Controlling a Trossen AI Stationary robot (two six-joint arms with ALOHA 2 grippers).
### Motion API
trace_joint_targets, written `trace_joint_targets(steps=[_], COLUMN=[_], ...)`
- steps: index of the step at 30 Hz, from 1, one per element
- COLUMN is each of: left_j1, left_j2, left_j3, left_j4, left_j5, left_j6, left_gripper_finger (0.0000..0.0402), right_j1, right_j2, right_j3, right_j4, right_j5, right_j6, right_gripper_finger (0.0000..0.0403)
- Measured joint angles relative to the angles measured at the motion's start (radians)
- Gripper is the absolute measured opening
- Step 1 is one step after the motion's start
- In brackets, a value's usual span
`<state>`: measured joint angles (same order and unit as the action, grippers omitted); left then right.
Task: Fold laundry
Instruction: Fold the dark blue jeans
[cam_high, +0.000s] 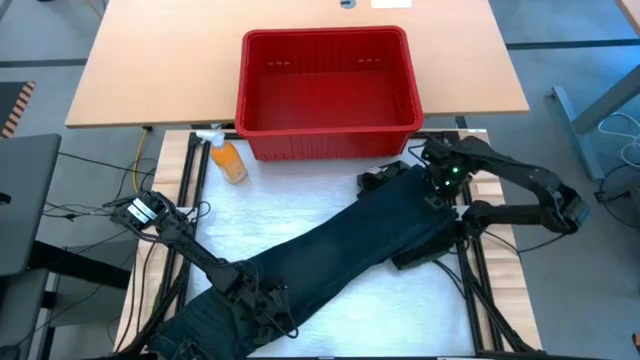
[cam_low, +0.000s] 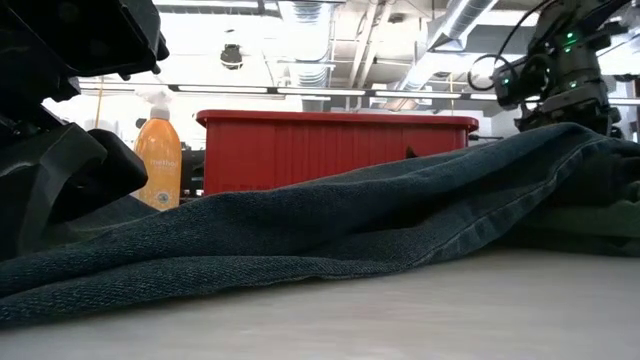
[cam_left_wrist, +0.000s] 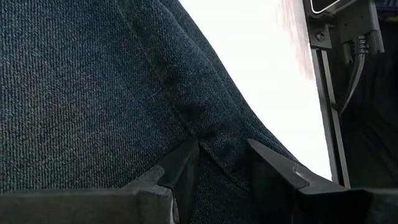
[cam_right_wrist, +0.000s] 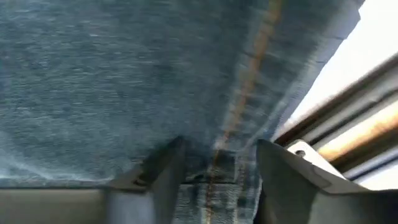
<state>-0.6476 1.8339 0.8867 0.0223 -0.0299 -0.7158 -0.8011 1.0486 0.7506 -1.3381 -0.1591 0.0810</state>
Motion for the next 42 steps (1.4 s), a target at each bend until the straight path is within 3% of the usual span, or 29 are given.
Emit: trace_joint_targets(steps=[3,8,10,15,20,24,31,38,42], left_j1=[0.0,-0.001,0.0,0.014,0.031,0.043,0.039,0.031,0.031], left_j2=[0.0,0.001,0.002,0.005,0.005,0.005,0.004,0.003,0.003], left_j3=[0.0,-0.001,-0.001,-0.003,-0.003,-0.002,-0.002,-0.001,-0.001], left_j4=[0.001,0.02,0.044,0.095,0.128,0.154,0.153,0.149,0.148], left_j5=[-0.002,-0.026,-0.029,-0.027,-0.029,-0.035,-0.013,-0.011,-0.008], left_j6=[0.0,0.038,0.063,0.101,0.126,0.13,0.119,0.111,0.103], left_gripper_finger=[0.0128,0.0128,0.0128,0.0128,0.0128,0.0128,0.0128,0.0128,0.0128], right_j1=[0.044,0.101,0.115,0.168,0.228,0.26,0.256,0.189,0.105], right_j2=[0.032,0.031,0.014,-0.015,-0.055,-0.057,-0.044,-0.028,-0.028], right_j3=[0.0,0.016,0.05,0.218,0.364,0.38,0.38,0.38,0.351], right_j4=[0.004,-0.003,-0.029,-0.22,-0.231,-0.234,-0.233,-0.233,-0.215], right_j5=[-0.03,-0.154,-0.178,-0.166,-0.056,0.065,0.081,0.277,0.292], right_j6=[-0.01,-0.063,-0.087,-0.104,-0.014,0.014,0.023,0.103,0.087], right_gripper_finger=[0.0198,0.0039,0.0019,0.0018,0.0011,0.0011,0.0012,0.0088,0.0135])
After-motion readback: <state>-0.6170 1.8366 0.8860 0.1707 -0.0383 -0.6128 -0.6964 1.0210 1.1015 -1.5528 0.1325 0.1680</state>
